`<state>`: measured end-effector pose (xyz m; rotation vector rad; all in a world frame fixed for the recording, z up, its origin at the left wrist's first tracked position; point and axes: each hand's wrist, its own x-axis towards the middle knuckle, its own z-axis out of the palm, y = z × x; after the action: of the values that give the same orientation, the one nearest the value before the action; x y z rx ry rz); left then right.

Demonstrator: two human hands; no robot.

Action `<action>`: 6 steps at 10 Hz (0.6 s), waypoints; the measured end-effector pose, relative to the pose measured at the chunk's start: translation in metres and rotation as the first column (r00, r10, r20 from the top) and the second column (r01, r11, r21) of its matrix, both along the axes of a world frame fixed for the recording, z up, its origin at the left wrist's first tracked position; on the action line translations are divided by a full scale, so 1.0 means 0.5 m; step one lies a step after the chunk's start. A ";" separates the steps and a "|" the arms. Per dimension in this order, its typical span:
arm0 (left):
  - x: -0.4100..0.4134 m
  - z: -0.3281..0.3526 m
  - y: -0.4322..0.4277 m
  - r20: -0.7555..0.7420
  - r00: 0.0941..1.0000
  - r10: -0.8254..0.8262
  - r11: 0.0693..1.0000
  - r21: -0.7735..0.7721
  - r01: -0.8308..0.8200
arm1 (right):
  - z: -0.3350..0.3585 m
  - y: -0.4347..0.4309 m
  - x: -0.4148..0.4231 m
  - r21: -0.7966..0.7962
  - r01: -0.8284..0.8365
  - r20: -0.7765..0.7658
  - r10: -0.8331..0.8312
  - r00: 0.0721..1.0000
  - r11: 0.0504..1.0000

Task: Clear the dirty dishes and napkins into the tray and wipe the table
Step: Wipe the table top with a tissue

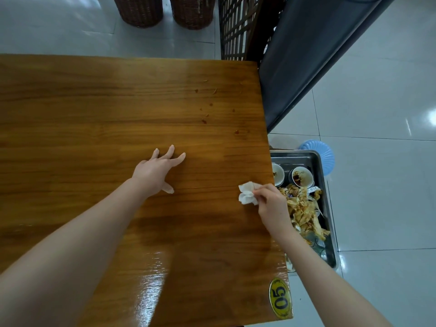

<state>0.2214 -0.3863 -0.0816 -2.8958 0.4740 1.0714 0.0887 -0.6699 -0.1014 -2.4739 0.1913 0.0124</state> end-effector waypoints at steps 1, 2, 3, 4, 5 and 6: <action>0.001 -0.001 0.001 0.002 1.000 0.001 1.000 0.004 -0.001 | -0.002 0.005 0.048 0.014 0.070 0.015 -0.071 0.997 0.997; 0.000 -0.003 0.001 0.006 1.000 0.004 1.000 0.002 -0.004 | -0.002 0.021 0.037 0.041 0.115 0.019 -0.116 0.993 0.992; -0.001 -0.003 -0.001 0.013 1.000 0.003 1.000 0.000 -0.003 | -0.004 0.055 -0.022 0.051 0.063 -0.005 -0.063 0.998 0.997; 0.000 -0.004 -0.001 0.013 1.000 0.004 1.000 0.000 -0.004 | -0.007 0.107 -0.081 0.096 -0.046 -0.021 0.048 0.999 0.994; -0.001 -0.005 -0.001 0.023 1.000 0.006 1.000 0.006 -0.006 | -0.009 0.149 -0.116 0.090 -0.194 0.010 0.194 0.981 0.977; -0.001 -0.008 0.000 0.029 1.000 -0.003 1.000 0.013 0.002 | -0.009 0.147 -0.105 0.048 -0.276 0.025 0.275 0.961 0.960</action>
<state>0.2208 -0.3864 -0.0855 -2.8946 0.4680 1.0274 0.0361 -0.5962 -0.1057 -2.4296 -0.1617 0.1115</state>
